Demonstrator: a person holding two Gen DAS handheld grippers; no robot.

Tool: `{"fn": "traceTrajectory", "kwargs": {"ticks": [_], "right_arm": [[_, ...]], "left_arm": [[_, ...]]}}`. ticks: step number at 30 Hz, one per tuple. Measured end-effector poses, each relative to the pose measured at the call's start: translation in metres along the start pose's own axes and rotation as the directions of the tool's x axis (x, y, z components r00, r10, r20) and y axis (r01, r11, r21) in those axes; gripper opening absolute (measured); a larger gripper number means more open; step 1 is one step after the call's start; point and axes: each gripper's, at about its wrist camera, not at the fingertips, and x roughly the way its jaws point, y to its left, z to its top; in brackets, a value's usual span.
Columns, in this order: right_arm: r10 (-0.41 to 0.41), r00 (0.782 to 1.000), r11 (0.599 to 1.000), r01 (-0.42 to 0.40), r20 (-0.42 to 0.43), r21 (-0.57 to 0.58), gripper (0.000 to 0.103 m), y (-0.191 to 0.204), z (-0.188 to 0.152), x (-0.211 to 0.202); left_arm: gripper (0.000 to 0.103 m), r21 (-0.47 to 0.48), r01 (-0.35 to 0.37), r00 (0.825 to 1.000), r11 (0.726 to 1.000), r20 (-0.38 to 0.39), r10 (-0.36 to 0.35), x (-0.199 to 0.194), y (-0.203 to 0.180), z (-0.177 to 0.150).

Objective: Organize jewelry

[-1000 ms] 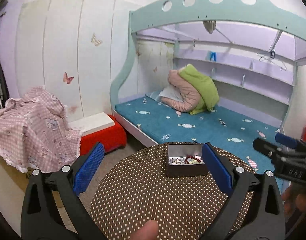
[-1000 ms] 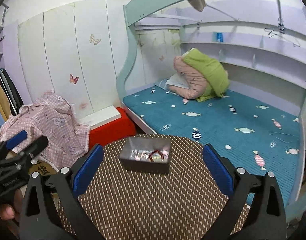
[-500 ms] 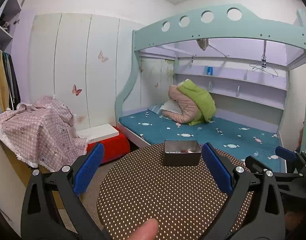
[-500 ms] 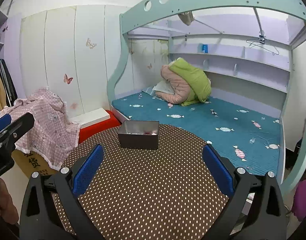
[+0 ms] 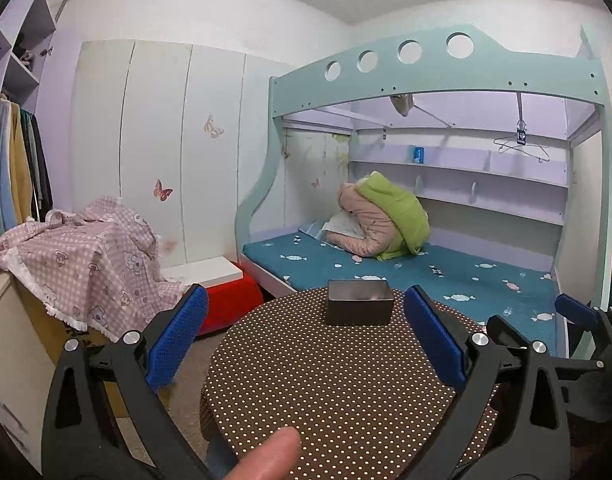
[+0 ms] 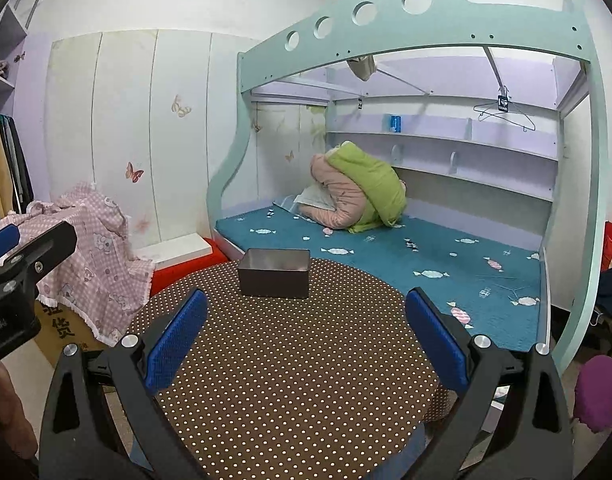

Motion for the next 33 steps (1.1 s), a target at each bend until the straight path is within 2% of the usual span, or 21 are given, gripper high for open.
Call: {"fn": "traceTrajectory", "kwargs": {"ticks": [17, 33], "right_arm": [[-0.013, 1.000, 1.000, 0.013, 0.000, 0.022, 0.095, -0.0042, -0.0033, -0.0013], [-0.013, 1.000, 1.000, 0.013, -0.004, 0.013, 0.095, 0.0000, -0.0037, 0.0019]], "left_arm": [[0.098, -0.021, 0.009, 0.999, 1.000, -0.045, -0.010, 0.0049, -0.0007, -0.0024], [0.098, -0.031, 0.011, 0.999, 0.999, -0.047, -0.013, 0.0059, 0.0028, -0.0057]]}}
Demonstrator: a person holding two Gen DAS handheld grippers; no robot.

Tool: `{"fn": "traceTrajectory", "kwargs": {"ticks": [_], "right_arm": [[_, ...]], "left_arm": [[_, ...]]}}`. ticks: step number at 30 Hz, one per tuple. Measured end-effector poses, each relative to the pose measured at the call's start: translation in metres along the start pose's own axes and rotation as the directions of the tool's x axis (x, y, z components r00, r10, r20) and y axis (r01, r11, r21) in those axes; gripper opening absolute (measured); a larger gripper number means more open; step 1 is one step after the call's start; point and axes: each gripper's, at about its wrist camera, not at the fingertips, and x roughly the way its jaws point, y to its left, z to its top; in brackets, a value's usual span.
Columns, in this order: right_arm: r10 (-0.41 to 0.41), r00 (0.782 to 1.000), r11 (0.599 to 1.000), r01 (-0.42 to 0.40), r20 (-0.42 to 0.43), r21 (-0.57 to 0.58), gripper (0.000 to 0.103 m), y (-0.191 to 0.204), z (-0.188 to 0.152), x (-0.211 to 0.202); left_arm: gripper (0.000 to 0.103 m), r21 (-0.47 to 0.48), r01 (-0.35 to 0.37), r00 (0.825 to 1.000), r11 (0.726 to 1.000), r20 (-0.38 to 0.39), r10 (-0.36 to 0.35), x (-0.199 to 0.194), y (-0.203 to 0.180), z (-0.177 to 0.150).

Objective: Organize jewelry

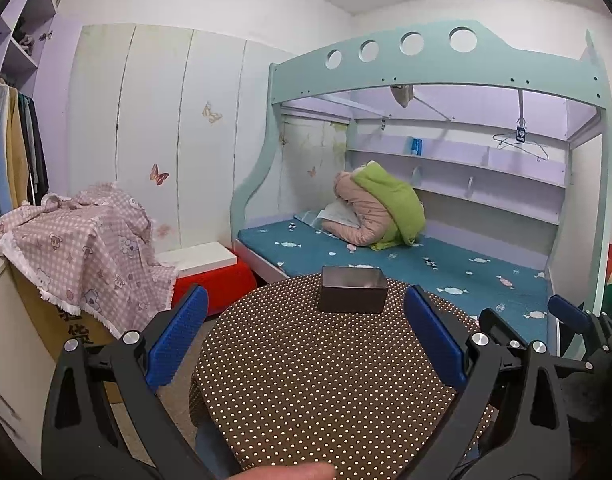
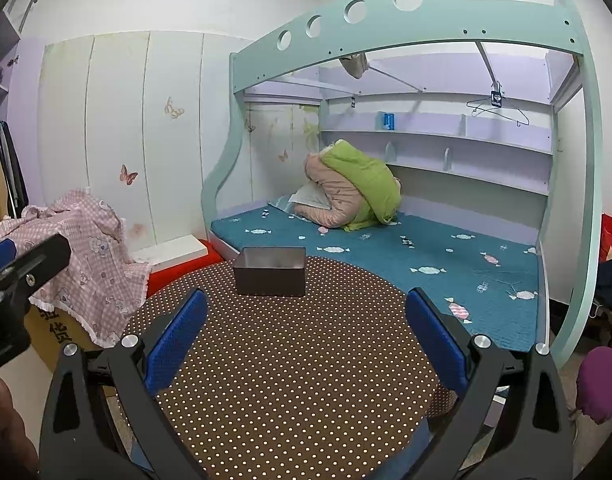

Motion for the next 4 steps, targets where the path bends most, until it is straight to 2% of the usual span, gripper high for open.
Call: {"fn": "traceTrajectory", "kwargs": {"ticks": [4], "right_arm": [[-0.003, 1.000, 1.000, 0.003, 0.000, 0.001, 0.095, -0.0008, 0.0000, -0.0005]], "left_arm": [[0.098, 0.009, -0.015, 1.000, 1.000, 0.006, 0.015, 0.0003, -0.0004, -0.0007]]}}
